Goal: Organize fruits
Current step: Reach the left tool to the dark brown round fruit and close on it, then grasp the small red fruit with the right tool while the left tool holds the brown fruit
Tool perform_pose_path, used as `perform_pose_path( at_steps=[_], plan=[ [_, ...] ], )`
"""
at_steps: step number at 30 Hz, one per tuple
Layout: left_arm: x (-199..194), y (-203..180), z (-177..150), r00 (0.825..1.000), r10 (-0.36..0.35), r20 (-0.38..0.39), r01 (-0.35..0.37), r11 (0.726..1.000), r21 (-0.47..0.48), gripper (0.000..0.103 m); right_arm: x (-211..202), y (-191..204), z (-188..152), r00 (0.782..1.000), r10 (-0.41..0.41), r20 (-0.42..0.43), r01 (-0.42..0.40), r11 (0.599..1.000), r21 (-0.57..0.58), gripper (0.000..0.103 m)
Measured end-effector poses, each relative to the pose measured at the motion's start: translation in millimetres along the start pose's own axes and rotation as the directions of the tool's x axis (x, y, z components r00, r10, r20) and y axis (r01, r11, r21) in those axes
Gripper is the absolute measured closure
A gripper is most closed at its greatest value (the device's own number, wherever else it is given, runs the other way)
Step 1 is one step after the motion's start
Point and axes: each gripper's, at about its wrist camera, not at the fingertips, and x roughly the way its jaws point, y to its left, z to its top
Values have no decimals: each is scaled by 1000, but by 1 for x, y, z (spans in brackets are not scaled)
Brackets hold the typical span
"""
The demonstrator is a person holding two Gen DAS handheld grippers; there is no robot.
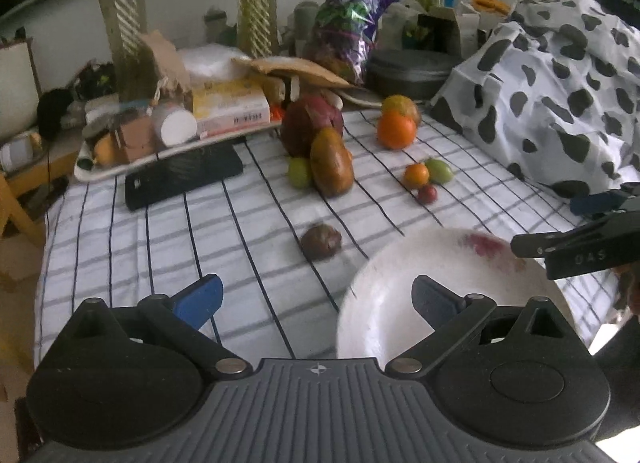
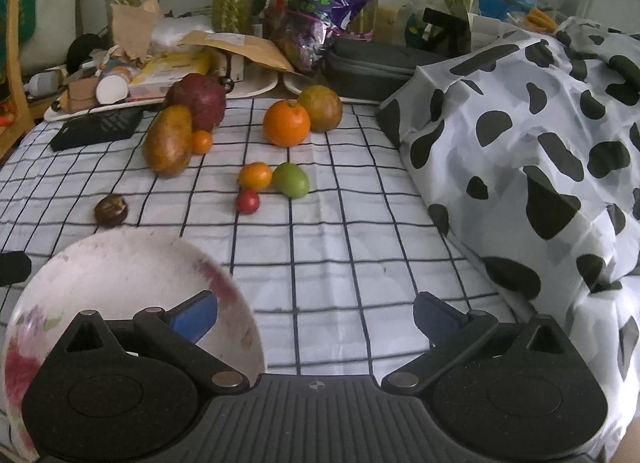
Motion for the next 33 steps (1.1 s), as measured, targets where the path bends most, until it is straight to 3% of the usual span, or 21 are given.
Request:
perform_pose_path(
  at_steps=[13, 14, 15, 19, 23, 25, 31, 33],
  plan=[
    [53, 13, 29, 997, -46, -61, 47, 999, 15, 4, 36, -6, 33, 997, 76, 7, -76, 997, -5, 0],
    [58, 14, 31, 997, -50, -65, 51, 999, 14, 9, 39, -6, 36, 997, 78, 6, -78, 997, -13, 0],
    [62, 15, 33, 996, -54, -72, 55, 998, 15, 26, 41, -5, 38, 997, 79, 5, -78, 997, -19, 0],
    [81, 17, 39, 991, -68, -119, 71, 997, 23, 45, 52, -5, 47, 997, 76, -3, -76, 997, -34, 0],
    [94, 12, 41, 986, -79, -150, 90, 993, 70, 49, 61, -8, 53, 997, 73, -17, -73, 997, -28, 0],
    [99, 9, 42, 984, -75, -163, 91, 991, 94, 58, 64, -10, 56, 997, 76, -19, -76, 997, -23, 0],
    [108, -2, 40, 979, -66, -193, 98, 982, 161, 62, 72, -16, 60, 997, 68, -26, -69, 998, -16, 0],
    [109, 1, 41, 976, -82, -200, 111, 984, 138, 66, 74, -17, 61, 997, 73, -24, -73, 997, -12, 0]
  ],
)
